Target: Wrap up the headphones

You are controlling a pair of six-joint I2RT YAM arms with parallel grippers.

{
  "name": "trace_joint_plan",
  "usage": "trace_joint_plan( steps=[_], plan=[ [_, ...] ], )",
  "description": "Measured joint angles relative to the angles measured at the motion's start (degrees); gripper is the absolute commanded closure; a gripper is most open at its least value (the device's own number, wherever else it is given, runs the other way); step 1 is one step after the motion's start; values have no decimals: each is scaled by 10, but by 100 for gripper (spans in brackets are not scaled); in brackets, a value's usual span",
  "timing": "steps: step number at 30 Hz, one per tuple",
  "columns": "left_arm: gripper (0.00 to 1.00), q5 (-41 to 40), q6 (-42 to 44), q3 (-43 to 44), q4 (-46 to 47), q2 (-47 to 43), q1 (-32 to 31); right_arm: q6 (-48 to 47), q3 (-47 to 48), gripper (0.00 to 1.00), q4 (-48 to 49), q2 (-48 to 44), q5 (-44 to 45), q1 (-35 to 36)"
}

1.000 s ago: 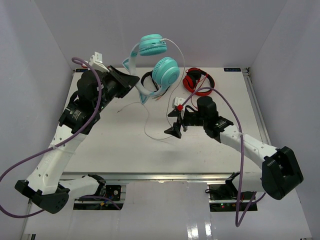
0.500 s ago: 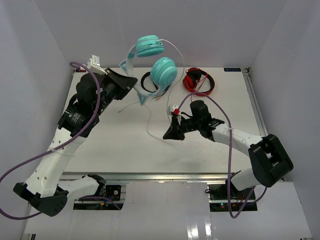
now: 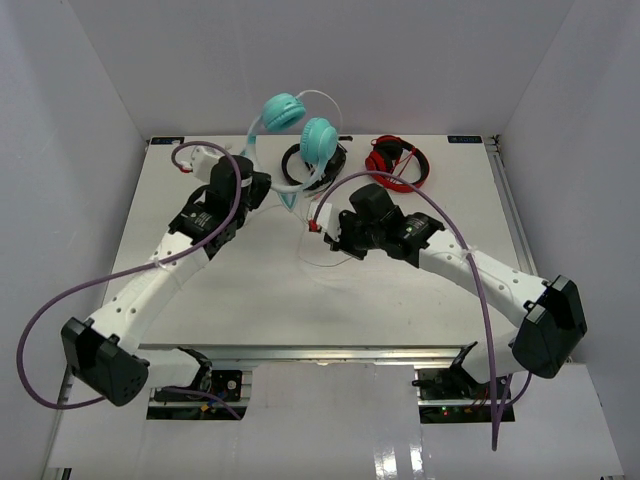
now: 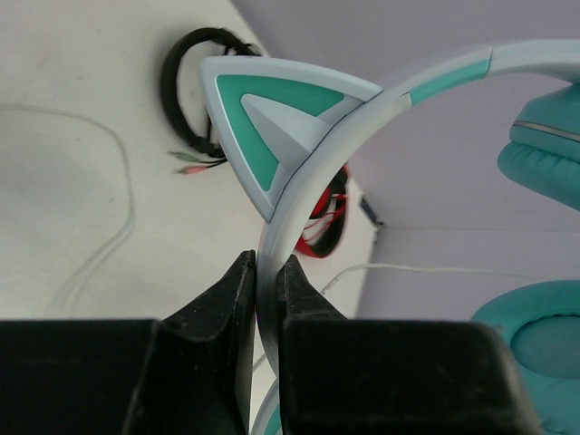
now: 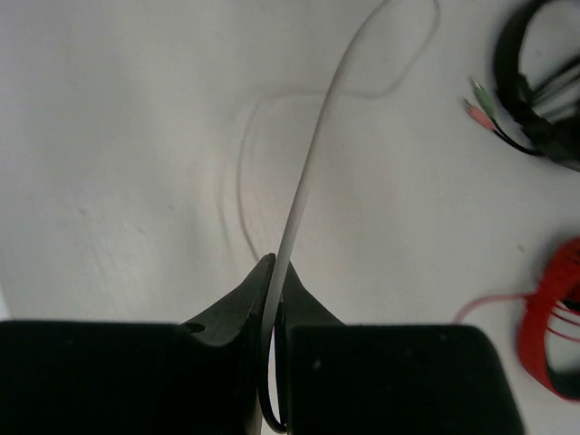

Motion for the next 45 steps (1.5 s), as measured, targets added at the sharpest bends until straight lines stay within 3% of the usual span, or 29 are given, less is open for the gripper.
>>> trace_joint_plan(
  steps=[6, 11, 22, 28, 32, 38, 45],
  plan=[
    [100, -16, 113, -17, -2, 94, 0, -116, -17, 92, -65, -81, 201, 21],
    [100, 39, 218, -45, 7, 138, 1, -168, 20, 92, -83, -135, 256, 19],
    [100, 240, 357, -95, 55, 163, -7, -185, 55, 92, -114, -124, 162, 7],
    [100, 320, 432, -126, 92, 114, -9, -178, 55, 92, -111, -120, 85, -87],
    [100, 312, 476, -151, 90, 63, -11, -177, 56, 92, -122, -121, 16, -135],
    [100, 243, 538, -153, 78, 39, -12, -183, 68, 92, -181, -130, -89, -139],
    [100, 228, 578, -160, 68, 31, -10, -160, 73, 92, -168, -151, -108, -139]
  ],
)
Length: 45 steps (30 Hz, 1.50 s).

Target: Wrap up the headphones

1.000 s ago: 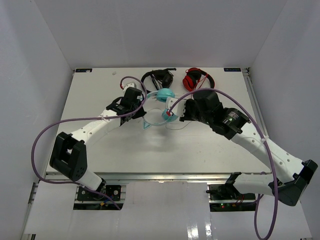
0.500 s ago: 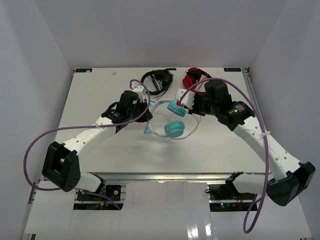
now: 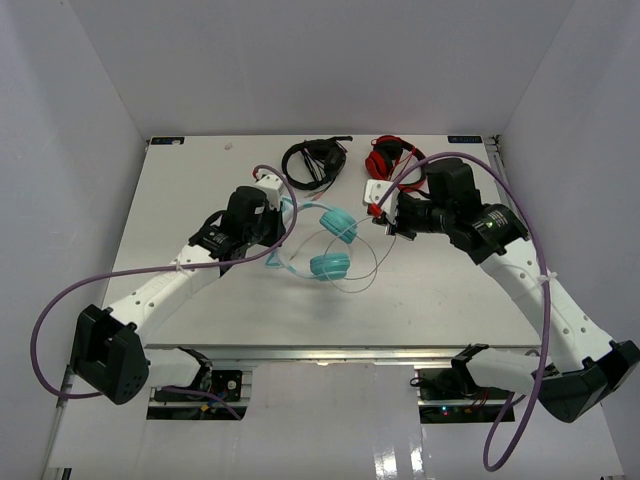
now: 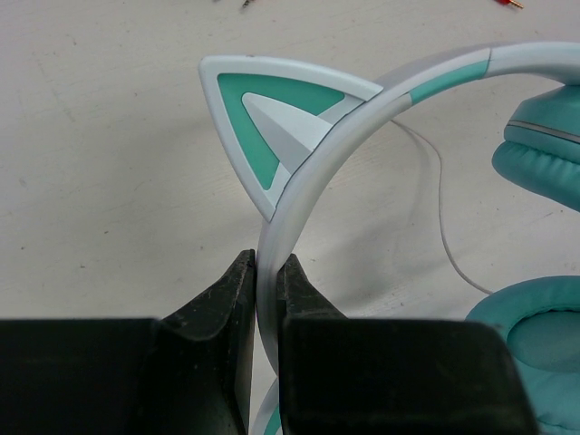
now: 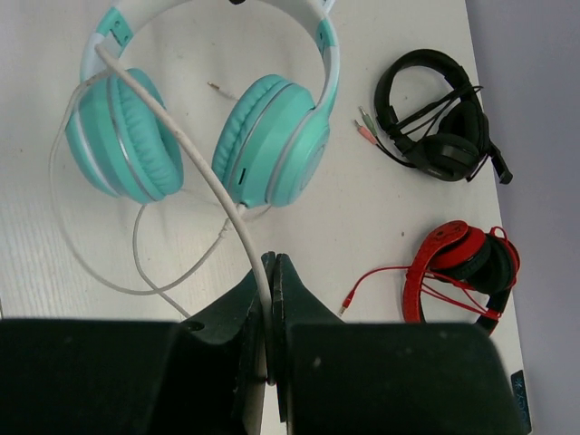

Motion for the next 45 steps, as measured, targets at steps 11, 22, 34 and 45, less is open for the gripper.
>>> trace_joint_plan(
  steps=[11, 22, 34, 45],
  plan=[
    [100, 150, 17, -9, 18, -21, 0, 58, -1, 92, 49, 62, -7, 0],
    [100, 256, 39, -48, 44, -68, 0, 111, -1, 92, 96, 64, -13, -56],
    [100, 287, 55, -83, 53, -92, -1, 181, -1, 92, 127, 65, -93, -118],
    [100, 299, 69, -92, 49, -125, -1, 242, -7, 92, 192, 65, -121, -189]
  ],
)
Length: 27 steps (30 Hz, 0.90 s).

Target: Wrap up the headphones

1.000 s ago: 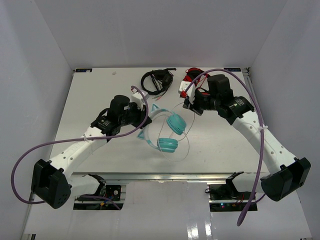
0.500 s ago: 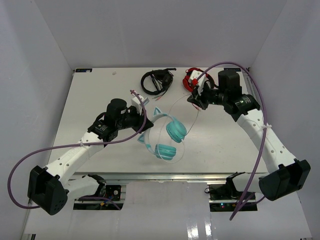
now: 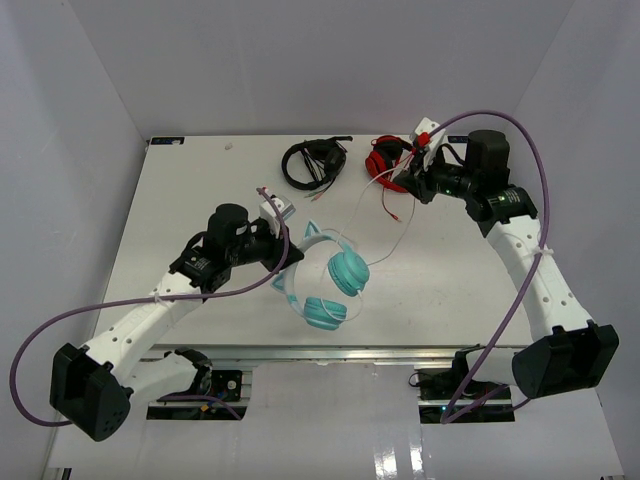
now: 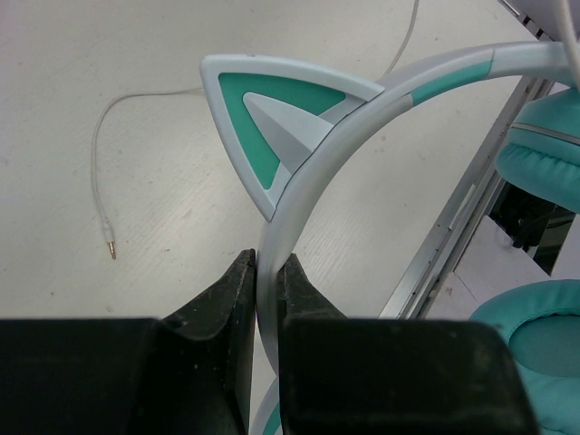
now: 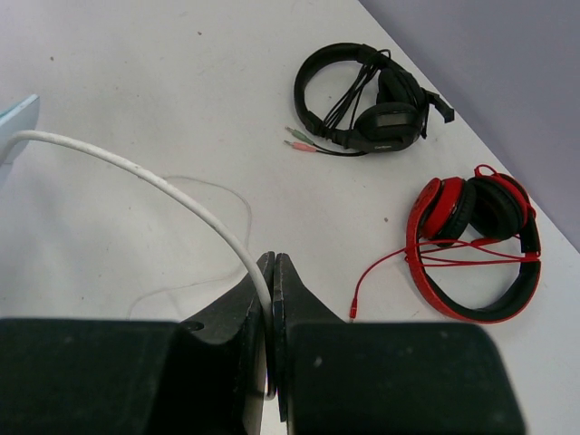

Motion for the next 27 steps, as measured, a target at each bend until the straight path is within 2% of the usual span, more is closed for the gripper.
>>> trace_joint_plan(
  steps=[12, 18, 27],
  plan=[
    [100, 37, -1, 0, -11, -12, -2, 42, -27, 92, 45, 17, 18, -35],
    [100, 41, -1, 0, -21, -27, -2, 79, -47, 92, 75, 17, 26, -73],
    [100, 42, -16, 4, -21, -39, -2, 117, -89, 92, 113, 16, 39, -93]
  ],
)
